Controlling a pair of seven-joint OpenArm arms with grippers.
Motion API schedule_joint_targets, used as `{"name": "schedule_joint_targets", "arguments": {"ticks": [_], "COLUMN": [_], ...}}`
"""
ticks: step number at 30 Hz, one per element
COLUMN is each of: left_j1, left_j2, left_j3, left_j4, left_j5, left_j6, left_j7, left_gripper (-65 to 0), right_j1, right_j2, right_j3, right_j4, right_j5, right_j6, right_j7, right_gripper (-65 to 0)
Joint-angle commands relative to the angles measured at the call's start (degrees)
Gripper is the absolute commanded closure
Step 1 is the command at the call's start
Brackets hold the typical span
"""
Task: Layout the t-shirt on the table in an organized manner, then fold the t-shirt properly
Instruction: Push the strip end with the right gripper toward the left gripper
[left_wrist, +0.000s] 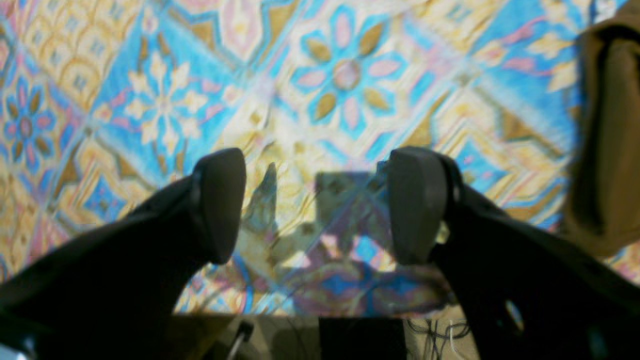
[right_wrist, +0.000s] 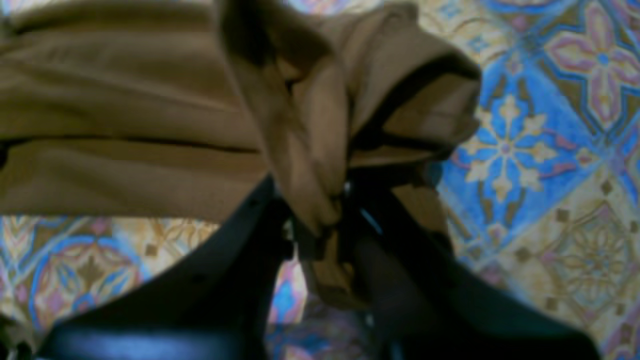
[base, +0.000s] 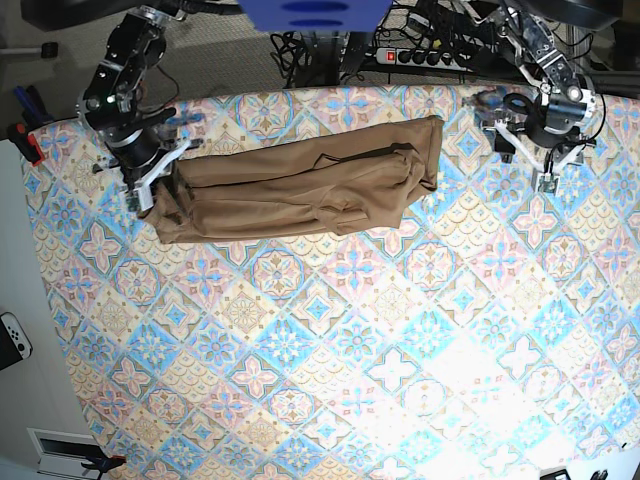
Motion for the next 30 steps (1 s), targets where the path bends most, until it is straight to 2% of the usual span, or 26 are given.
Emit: {"name": "schedule_joint_targets", "arguments": {"ticks": [1, 6, 10, 30], "left_j1": [-0.2, -0.3, -0.2, -0.3], "left_j2": [-0.4, -0.4, -0.4, -0.4], "left_j3": [-0.1, 0.0, 2.0, 2.2], "left_j4": [0.9, 0.9, 0.9, 0.8], "left_j5": [-0.6, -0.6, -0.6, -0.6], "left_j6": [0.3, 0.3, 0.3, 0.3], "left_j7": [-1.0, -1.0, -1.0, -1.0], "left_gripper": [-43.2, -43.2, -43.2, -43.2], "right_j1": [0.5, 0.2, 0.2, 0.5], "right_j2": [0.5, 0.4, 0.4, 0.4], "right_j3": [0.0, -5.3, -10.2, -20.1], "right_j4": [1.3, 1.3, 1.3, -0.3], "right_j5": [0.8, 0.8, 0.8, 0.8], "right_j6": [0.1, 0.1, 0.1, 0.0], "right_j7": [1.9, 7.0, 8.9, 9.0], "right_gripper": [0.0, 0.0, 0.0, 0.0]}}
